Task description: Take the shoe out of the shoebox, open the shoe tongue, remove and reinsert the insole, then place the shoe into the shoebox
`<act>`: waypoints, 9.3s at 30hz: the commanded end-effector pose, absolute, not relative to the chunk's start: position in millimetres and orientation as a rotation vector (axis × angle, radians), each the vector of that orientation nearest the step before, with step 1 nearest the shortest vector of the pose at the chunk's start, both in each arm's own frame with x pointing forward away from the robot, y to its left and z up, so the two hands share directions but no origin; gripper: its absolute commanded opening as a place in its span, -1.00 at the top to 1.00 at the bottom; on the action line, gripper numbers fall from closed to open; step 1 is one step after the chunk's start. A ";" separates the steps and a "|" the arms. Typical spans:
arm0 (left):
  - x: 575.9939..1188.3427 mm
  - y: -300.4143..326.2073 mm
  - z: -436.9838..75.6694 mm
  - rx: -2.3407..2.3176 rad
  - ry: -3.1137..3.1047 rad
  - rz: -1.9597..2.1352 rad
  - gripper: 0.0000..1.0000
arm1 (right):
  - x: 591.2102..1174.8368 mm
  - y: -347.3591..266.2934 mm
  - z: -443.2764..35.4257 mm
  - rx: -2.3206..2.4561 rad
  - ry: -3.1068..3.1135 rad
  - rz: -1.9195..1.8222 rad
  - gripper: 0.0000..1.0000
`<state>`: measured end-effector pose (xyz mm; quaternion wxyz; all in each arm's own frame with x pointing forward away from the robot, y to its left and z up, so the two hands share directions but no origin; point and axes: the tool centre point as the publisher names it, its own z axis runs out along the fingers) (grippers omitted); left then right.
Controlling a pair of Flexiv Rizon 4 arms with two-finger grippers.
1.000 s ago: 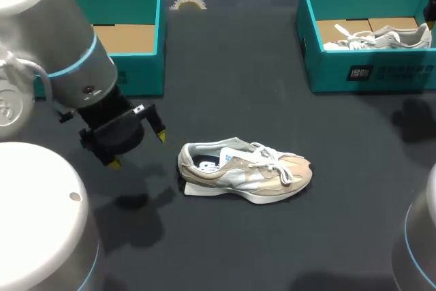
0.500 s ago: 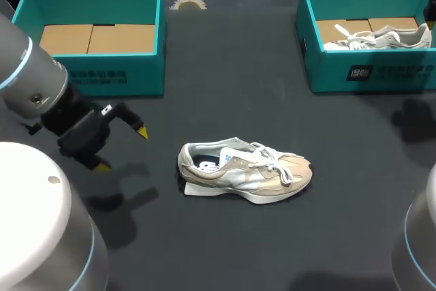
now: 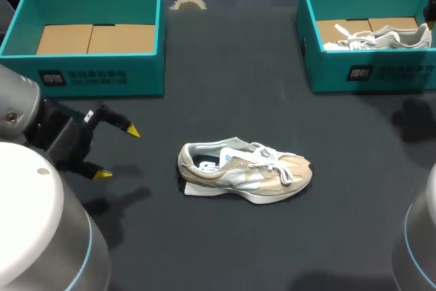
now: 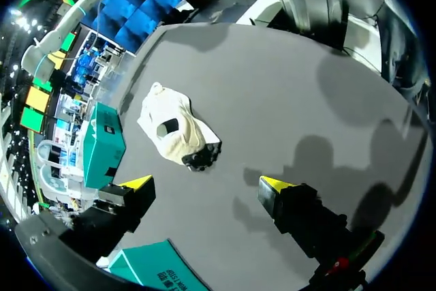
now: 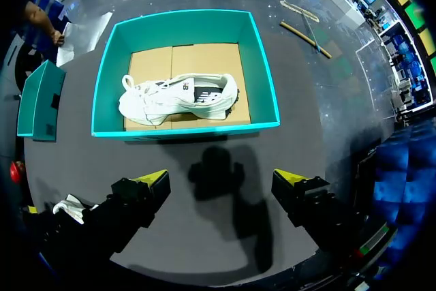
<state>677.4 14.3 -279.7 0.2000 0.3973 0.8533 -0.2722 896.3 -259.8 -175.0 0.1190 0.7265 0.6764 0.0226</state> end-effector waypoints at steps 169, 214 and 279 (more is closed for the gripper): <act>719.6 -33.0 -400.8 -0.002 2.641 -1.886 -1.00 | 896.9 -259.2 -174.7 2.126 1.976 0.062 -1.00; 708.7 -96.0 -407.8 0.015 2.658 -1.906 -1.00 | 896.9 -259.2 -174.7 2.126 1.976 0.062 -1.00; 694.6 -153.9 -422.5 0.013 2.638 -1.995 -1.00 | 896.9 -259.2 -174.7 2.126 1.976 0.062 -1.00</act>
